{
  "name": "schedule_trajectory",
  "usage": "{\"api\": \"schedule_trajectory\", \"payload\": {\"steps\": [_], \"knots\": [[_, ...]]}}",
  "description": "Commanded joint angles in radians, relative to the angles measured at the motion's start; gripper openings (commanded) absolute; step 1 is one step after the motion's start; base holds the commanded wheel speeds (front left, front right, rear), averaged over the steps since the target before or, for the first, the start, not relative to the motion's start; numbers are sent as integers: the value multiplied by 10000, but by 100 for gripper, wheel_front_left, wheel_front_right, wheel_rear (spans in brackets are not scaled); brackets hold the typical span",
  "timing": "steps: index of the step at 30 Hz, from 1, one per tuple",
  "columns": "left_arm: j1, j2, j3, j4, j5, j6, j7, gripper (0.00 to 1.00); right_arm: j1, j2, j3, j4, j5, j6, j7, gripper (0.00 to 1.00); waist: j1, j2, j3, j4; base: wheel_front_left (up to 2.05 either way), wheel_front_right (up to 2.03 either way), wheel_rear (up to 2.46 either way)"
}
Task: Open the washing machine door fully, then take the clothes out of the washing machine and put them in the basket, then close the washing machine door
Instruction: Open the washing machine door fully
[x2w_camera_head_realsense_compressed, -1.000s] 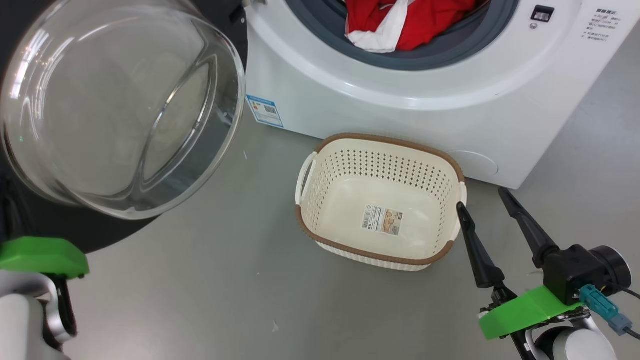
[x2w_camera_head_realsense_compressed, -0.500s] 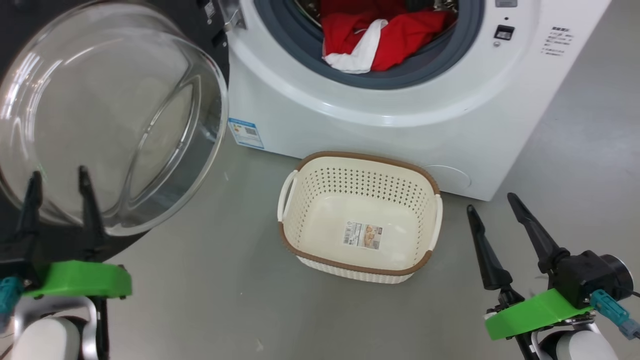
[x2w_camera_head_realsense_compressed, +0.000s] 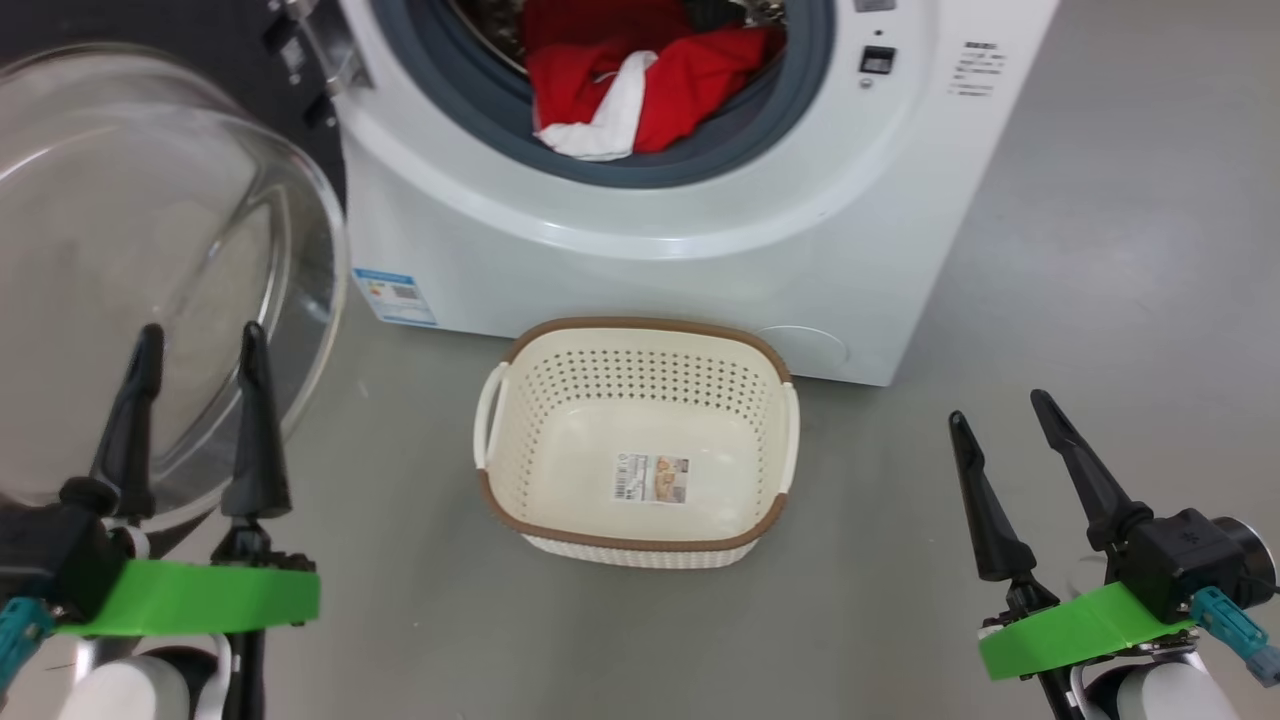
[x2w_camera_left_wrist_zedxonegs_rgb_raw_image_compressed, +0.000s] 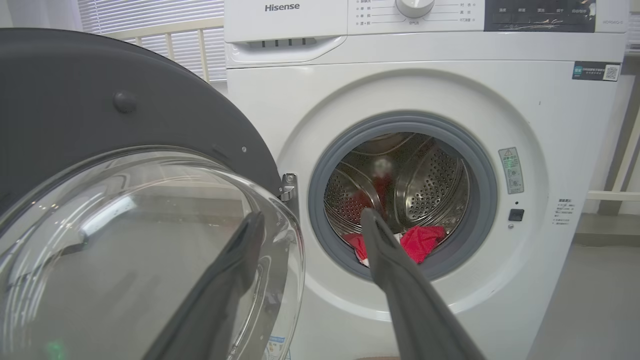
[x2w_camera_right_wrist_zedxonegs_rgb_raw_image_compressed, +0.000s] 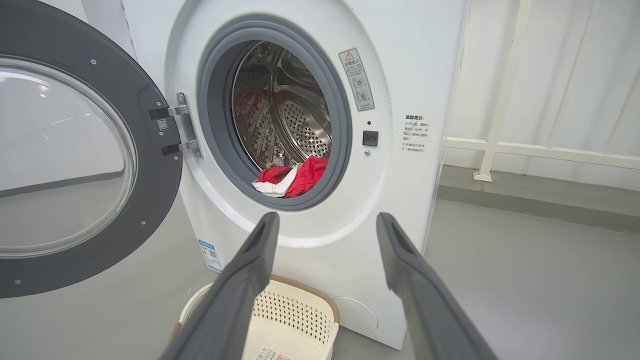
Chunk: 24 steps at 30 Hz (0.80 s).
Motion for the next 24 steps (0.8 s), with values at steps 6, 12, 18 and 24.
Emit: {"api": "schedule_trajectory", "payload": {"steps": [6, 12, 18, 24], "knots": [[172, 0, -167, -510, -645, -847, -221, 100, -464, 9, -46, -178, 100, 63, -259, 100, 0, -1, -73, -924, 0, 0, 0], [521, -119, -351, -354, -785, -967, -261, 100, -341, 9, -79, -191, 202, 63, -367, 100, 0, -1, -309, -1510, 0, 0, 0], [899, -186, -357, -204, -955, -1037, -340, 100, -161, 9, -121, -287, 369, 63, -437, 100, 0, -1, -505, -2051, 0, 0, 0], [1339, -119, -443, 76, -733, -1024, -453, 100, 262, 9, -178, -233, 498, 63, -467, 100, 0, -1, -958, -2387, 0, 0, 0]]}}
